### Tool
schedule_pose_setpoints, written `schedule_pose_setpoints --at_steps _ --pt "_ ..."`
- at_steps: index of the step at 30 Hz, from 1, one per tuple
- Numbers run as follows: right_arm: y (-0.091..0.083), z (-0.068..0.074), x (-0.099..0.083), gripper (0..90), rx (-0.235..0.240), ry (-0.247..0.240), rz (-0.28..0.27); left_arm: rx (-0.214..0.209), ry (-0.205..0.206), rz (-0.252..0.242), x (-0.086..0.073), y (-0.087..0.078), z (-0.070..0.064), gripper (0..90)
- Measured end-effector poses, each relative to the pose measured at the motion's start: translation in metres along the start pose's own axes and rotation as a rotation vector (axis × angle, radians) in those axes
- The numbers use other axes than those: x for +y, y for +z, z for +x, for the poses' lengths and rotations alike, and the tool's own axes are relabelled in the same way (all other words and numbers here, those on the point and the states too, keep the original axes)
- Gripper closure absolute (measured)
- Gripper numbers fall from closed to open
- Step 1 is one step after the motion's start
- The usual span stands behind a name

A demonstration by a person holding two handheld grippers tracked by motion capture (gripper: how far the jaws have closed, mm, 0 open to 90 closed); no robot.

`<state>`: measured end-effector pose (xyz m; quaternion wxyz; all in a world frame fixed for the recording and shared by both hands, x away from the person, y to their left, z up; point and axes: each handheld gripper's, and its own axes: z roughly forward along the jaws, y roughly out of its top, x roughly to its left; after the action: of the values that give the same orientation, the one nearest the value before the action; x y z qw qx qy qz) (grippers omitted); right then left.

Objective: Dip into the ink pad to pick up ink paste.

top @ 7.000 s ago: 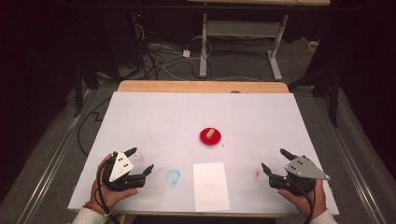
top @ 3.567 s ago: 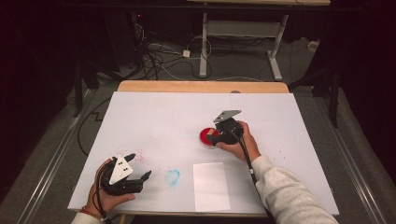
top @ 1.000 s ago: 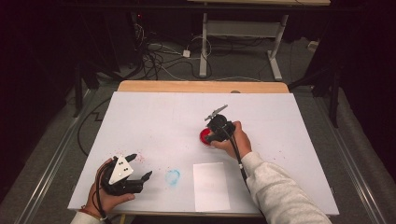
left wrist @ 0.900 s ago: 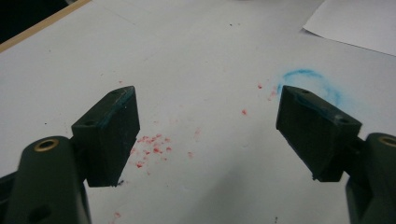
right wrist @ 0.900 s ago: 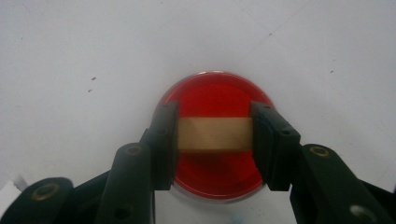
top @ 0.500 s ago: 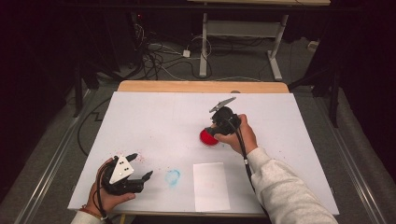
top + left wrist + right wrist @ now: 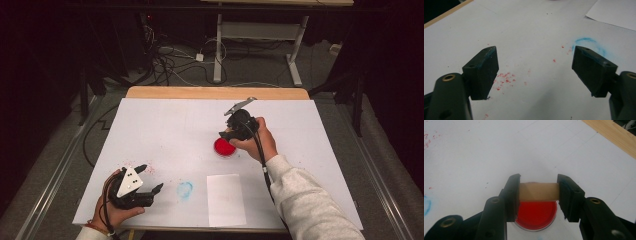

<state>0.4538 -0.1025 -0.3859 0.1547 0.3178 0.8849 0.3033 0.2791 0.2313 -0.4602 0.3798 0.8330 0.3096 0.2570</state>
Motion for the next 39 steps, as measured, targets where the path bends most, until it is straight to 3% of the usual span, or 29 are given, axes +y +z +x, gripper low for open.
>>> schedule_pose_setpoints --at_steps 19,28,32,39 --pt "0.041 0.005 -0.017 55.6 0.013 0.014 0.120 0.001 0.014 0.000 -0.001 0.000 0.000 20.8" --pt "0.050 0.005 -0.022 55.5 0.024 0.008 0.148 -0.006 0.004 0.008 -0.001 0.001 -0.001 20.8" --pt "0.050 0.003 -0.023 55.6 0.036 0.021 0.151 -0.003 0.018 0.003 0.000 0.001 -0.001 20.8" --pt "0.052 0.006 -0.024 55.6 0.025 0.020 0.166 -0.005 0.019 0.002 0.000 0.001 -0.001 20.8"
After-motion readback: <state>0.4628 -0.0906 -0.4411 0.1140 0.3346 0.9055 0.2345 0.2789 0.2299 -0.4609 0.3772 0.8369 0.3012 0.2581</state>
